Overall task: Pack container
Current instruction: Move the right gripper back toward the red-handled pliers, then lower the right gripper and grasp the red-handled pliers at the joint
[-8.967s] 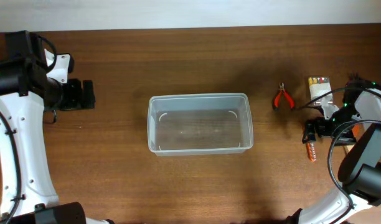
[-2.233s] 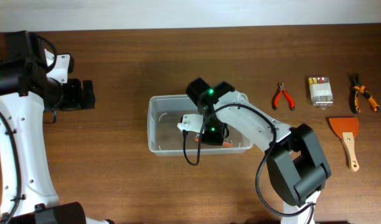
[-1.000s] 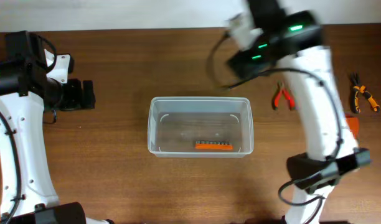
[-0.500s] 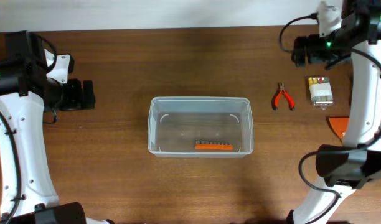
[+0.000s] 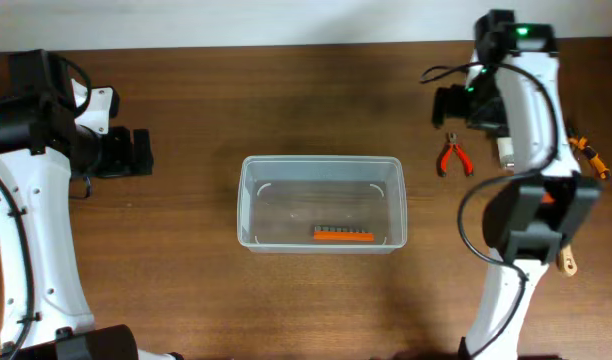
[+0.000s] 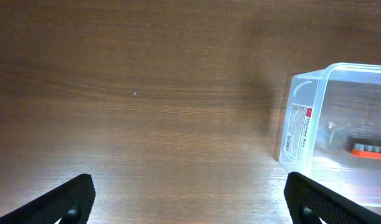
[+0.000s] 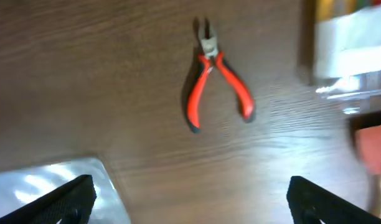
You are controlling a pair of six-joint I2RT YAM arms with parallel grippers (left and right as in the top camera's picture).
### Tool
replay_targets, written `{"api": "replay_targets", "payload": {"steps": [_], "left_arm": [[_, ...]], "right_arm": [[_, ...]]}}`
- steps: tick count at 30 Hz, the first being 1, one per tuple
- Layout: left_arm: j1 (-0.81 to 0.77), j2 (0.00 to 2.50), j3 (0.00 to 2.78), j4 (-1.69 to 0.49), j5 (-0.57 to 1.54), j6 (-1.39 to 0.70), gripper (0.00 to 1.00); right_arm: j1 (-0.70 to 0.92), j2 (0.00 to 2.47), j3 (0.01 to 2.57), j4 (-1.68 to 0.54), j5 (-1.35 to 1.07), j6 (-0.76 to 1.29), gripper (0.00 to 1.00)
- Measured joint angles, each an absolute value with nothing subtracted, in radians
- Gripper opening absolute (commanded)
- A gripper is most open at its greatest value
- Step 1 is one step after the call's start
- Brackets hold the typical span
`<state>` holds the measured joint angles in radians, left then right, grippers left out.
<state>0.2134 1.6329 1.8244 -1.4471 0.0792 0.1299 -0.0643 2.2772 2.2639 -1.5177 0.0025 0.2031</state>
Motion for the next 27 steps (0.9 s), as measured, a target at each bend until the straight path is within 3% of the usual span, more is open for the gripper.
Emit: {"api": "replay_targets", "payload": {"steps": [14,27], "left_arm": [[0.213,1.633,1.824,-1.447,0.079,0.13,0.99],[0.213,1.633,1.824,-1.447,0.079,0.13,0.99]], "right_arm": [[-0.036,2.34,2.197,-1.408,-0.103,0.314,0.99],[-0.073,2.358,2.152,-1.396,-0.062,0.193,0.99]]}}
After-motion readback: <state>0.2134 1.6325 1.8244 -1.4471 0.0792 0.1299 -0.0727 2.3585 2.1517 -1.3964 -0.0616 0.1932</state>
